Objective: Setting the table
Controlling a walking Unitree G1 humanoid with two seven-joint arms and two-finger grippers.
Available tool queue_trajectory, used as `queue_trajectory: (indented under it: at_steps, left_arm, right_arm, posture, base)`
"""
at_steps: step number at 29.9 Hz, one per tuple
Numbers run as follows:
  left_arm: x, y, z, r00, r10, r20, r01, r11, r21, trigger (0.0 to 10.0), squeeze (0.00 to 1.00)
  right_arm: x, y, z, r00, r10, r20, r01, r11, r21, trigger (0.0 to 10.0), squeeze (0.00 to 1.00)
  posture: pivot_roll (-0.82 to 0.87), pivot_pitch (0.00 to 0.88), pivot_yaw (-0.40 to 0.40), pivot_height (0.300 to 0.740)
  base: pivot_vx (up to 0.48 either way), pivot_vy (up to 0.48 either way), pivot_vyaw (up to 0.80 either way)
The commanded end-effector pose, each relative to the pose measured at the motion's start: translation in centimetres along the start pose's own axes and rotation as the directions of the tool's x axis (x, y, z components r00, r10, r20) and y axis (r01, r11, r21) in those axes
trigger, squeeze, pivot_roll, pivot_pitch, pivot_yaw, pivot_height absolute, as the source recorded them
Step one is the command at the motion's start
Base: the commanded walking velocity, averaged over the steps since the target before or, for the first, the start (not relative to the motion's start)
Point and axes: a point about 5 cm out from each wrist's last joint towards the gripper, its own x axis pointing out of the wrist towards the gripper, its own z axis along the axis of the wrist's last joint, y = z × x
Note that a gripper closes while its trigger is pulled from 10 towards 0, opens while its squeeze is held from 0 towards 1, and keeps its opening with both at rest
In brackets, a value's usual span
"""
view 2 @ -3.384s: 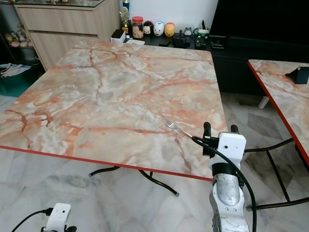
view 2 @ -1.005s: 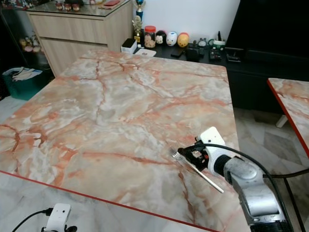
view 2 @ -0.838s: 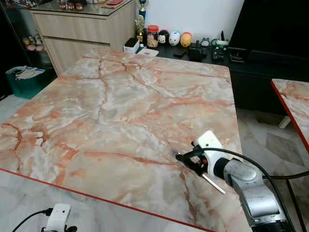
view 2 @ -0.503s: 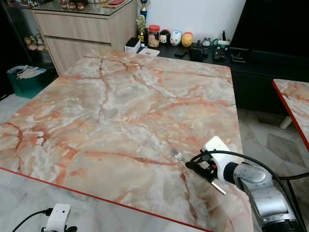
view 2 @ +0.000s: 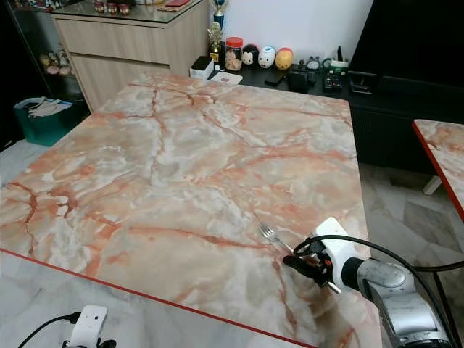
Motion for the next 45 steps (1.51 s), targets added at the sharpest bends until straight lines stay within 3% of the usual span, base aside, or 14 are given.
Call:
queue_trajectory:
  at_steps: [1,4,5,7,8,11,12,13,17,18,23,26,27,45]
  left_arm:
    - [-0.1,0.3,-0.2,1.000,-0.001,-0.020,0.001,1.000,0.014,10.0,0.00]
    - [-0.1,0.3,-0.2,1.000,-0.001,-0.019,0.001,1.000,0.013,10.0,0.00]
    - [-0.1,0.3,-0.2,1.000,0.000,-0.019,0.001,1.000,0.013,10.0,0.00]
    - [-0.1,0.3,-0.2,1.000,0.000,-0.019,0.001,1.000,0.013,10.0,0.00]
    - [-0.1,0.3,-0.2,1.000,-0.001,-0.019,0.001,1.000,0.015,10.0,0.00]
    - [-0.1,0.3,-0.2,1.000,-0.002,-0.019,0.002,1.000,0.016,10.0,0.00]
    - [-0.1,0.3,-0.2,1.000,-0.002,-0.019,0.003,1.000,0.016,10.0,0.00]
    - [-0.1,0.3,-0.2,1.000,-0.002,-0.020,0.003,1.000,0.016,10.0,0.00]
    - [-0.1,0.3,-0.2,1.000,-0.002,-0.020,0.002,1.000,0.016,10.0,0.00]
    - [-0.1,0.3,-0.2,1.000,-0.002,-0.020,0.002,1.000,0.014,10.0,0.00]
    - [-0.1,0.3,-0.2,1.000,-0.003,-0.020,0.003,1.000,0.012,10.0,0.00]
    - [-0.1,0.2,-0.2,1.000,-0.004,-0.020,0.004,1.000,0.012,10.0,0.00]
    - [-0.1,0.2,-0.2,1.000,-0.004,-0.020,0.004,1.000,0.011,10.0,0.00]
    - [-0.1,0.2,-0.3,1.000,-0.010,-0.022,0.010,1.000,0.015,10.0,0.00]
  right_arm:
    - [-0.1,-0.2,0.0,1.000,-0.007,0.012,0.007,1.000,0.004,10.0,0.00]
    - [0.1,-0.2,0.0,1.000,-0.006,0.013,0.006,1.000,0.002,10.0,0.00]
    - [0.2,-0.2,0.2,1.000,0.001,0.018,-0.001,1.000,-0.004,3.1,0.00]
    - [0.3,-0.1,0.3,1.000,0.009,0.023,-0.008,1.000,-0.011,3.1,0.00]
    - [0.4,0.2,0.5,0.999,0.021,0.033,-0.021,1.000,-0.020,0.0,0.00]
    - [0.7,0.4,0.8,0.999,0.028,0.045,-0.027,0.999,-0.027,0.0,0.00]
    - [0.8,0.4,0.9,0.998,0.026,0.049,-0.025,0.999,-0.027,8.2,0.00]
    - [1.0,0.4,0.9,0.999,0.025,0.045,-0.023,0.999,-0.034,9.6,0.00]
    - [1.4,0.9,0.8,0.998,0.050,0.026,-0.049,0.998,-0.049,8.2,0.00]
    - [1.6,1.2,0.9,0.998,0.060,0.029,-0.059,0.997,-0.056,10.0,0.00]
    - [1.8,1.3,0.9,0.998,0.060,0.024,-0.058,0.997,-0.056,10.0,0.00]
    - [1.8,1.2,0.7,0.999,0.049,0.008,-0.049,0.997,-0.058,4.2,0.00]
    - [1.8,0.9,0.5,1.000,0.030,-0.009,-0.030,0.998,-0.062,0.0,0.00]
    - [1.9,-0.5,-1.4,0.988,-0.106,-0.115,0.101,0.994,-0.044,0.0,0.00]
  posture:
    - [0.02,0.000,-0.015,0.740]
    - [0.02,0.000,-0.016,0.740]
    - [0.02,0.000,-0.016,0.740]
    - [0.02,0.000,-0.016,0.740]
    - [0.02,0.000,-0.016,0.740]
    - [0.02,0.000,-0.016,0.740]
    - [0.02,0.000,-0.014,0.740]
    - [0.02,0.000,-0.014,0.740]
    - [0.02,0.000,-0.016,0.740]
    - [0.02,0.000,-0.018,0.740]
    - [0.02,0.000,-0.017,0.740]
    - [0.02,0.000,-0.017,0.740]
    - [0.02,0.000,-0.017,0.740]
    - [0.00,0.000,-0.018,0.740]
  base:
    - [0.000,0.000,0.00]
    - [0.000,0.000,0.00]
    - [0.000,0.000,0.00]
    - [0.000,0.000,0.00]
    - [0.000,0.000,0.00]
    - [0.000,0.000,0.00]
    - [0.000,0.000,0.00]
    - [0.000,0.000,0.00]
    - [0.000,0.000,0.00]
    - [0.000,0.000,0.00]
    - [0.000,0.000,0.00]
    - [0.000,0.000,0.00]
    - [0.000,0.000,0.00]
    - [0.000,0.000,0.00]
